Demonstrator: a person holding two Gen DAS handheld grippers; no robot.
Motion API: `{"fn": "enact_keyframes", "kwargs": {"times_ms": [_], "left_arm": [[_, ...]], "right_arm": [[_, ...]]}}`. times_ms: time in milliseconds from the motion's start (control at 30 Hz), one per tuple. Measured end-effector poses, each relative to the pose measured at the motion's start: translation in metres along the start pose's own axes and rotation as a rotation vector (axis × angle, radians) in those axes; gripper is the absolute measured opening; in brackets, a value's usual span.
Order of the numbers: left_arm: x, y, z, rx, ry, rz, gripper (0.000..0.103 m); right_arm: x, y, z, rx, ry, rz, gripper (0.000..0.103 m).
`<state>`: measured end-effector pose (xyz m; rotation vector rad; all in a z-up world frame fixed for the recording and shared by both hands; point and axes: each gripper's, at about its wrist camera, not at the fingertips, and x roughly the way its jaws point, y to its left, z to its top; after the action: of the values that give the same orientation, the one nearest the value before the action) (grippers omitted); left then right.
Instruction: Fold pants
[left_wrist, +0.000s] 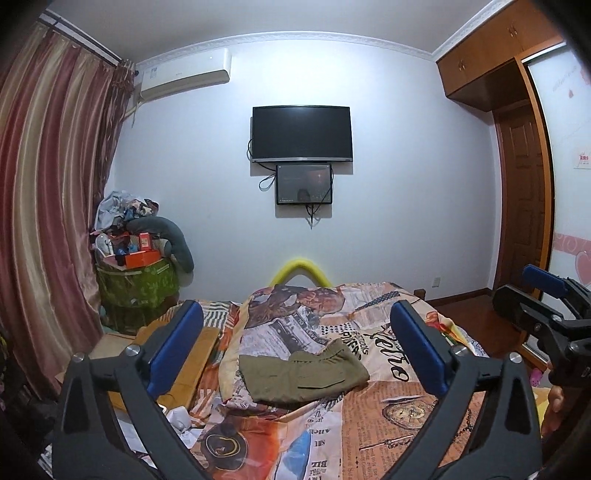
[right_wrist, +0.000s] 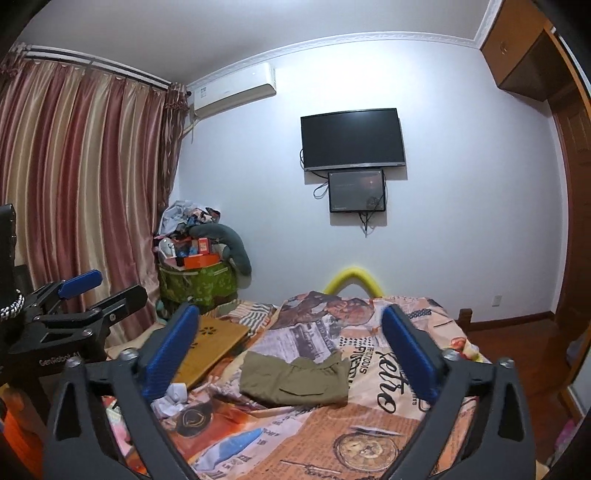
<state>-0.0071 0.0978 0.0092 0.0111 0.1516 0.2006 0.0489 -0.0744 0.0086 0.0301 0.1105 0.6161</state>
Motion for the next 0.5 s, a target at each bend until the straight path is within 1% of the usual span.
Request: {"fn": "enact_keyframes", "kwargs": {"times_ms": [500], "left_arm": [[-0.0028,-0.0068,-0.0053,0.009,-0.003,0.009,0.103]], "right_arm": [[-0.0053,-0.0040,-0.0070,0.012,0.015,0.001,0.103]]}}
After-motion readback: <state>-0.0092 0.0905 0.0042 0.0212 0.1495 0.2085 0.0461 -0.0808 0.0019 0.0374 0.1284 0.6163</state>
